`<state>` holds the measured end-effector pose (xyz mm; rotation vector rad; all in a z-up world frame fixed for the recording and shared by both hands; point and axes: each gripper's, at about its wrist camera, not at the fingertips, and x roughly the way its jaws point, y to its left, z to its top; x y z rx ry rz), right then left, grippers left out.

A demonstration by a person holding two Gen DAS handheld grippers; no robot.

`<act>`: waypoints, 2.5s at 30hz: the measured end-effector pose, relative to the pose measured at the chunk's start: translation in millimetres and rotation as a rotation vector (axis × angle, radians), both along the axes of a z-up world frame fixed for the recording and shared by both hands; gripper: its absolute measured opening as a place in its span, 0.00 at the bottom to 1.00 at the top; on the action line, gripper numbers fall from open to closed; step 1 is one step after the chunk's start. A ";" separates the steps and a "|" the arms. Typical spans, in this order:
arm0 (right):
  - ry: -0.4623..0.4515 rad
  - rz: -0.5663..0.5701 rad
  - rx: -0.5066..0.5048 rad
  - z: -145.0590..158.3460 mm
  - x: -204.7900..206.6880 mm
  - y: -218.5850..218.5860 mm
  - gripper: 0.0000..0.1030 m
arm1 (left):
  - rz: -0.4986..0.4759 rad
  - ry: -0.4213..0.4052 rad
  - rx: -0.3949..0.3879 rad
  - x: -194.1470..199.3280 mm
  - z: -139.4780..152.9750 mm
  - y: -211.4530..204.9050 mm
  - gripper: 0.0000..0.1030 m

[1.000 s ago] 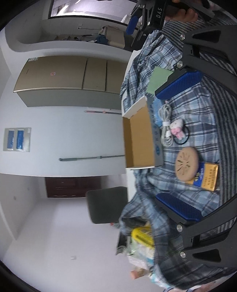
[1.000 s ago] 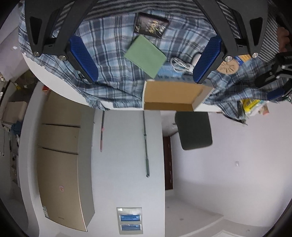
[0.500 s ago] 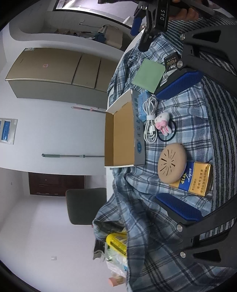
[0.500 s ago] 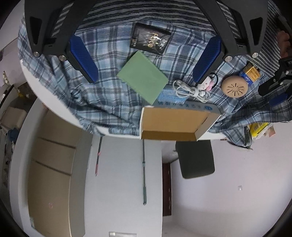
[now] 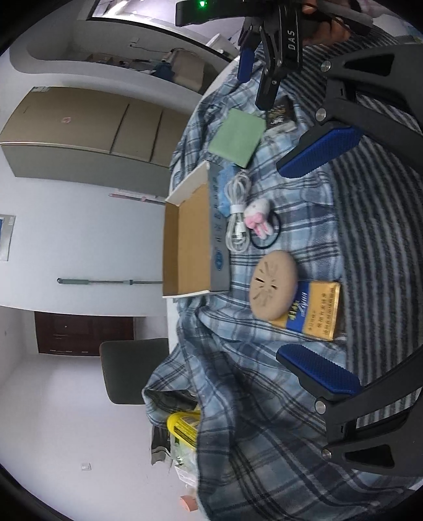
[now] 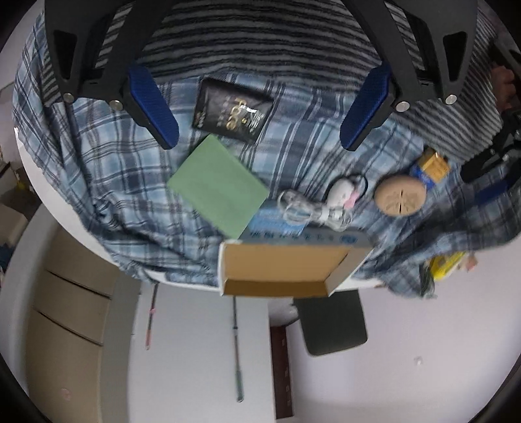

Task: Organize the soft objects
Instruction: 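Lower the left tool onto the Liqun pack while the right tool grasps the black face pack, then grasp the Liqun pack with the left tool while the right tool lifts the face pack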

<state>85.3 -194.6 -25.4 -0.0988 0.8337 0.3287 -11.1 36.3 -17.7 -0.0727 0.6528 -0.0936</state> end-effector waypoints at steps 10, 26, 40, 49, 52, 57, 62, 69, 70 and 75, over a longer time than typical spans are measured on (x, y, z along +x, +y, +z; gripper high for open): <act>0.138 0.097 0.011 -32.9 11.5 13.5 0.74 | 0.021 0.039 0.011 -10.2 -7.6 15.7 1.00; 0.179 -0.110 -0.066 -45.6 23.4 -11.1 0.69 | 0.006 0.057 0.035 -3.6 -10.6 8.1 1.00; 0.210 -0.170 -0.024 -53.3 30.0 -15.3 0.62 | 0.018 0.094 0.050 -3.8 -15.4 30.5 1.00; 0.039 -0.066 -0.035 -11.6 13.7 -10.0 0.62 | -0.060 0.208 0.125 24.6 -27.5 28.0 1.00; 0.008 -0.048 -0.042 -5.4 11.5 -4.5 0.62 | -0.081 0.247 0.116 41.0 -31.3 27.4 0.94; -0.001 -0.020 -0.048 -7.6 12.6 4.0 0.62 | -0.079 0.305 0.120 60.7 -42.6 28.0 0.90; 0.014 0.001 -0.049 -12.8 11.5 5.2 0.62 | -0.076 0.354 0.154 73.0 -59.1 27.2 0.85; 0.021 -0.004 -0.053 -15.8 12.7 2.2 0.62 | -0.083 0.378 0.192 78.7 -74.1 23.6 0.79; 0.024 -0.007 -0.055 -16.6 13.6 1.6 0.62 | -0.082 0.379 0.194 79.1 -74.3 23.4 0.75; 0.031 -0.018 -0.063 -16.8 14.5 0.2 0.62 | -0.087 0.369 0.194 78.1 -72.7 23.9 0.54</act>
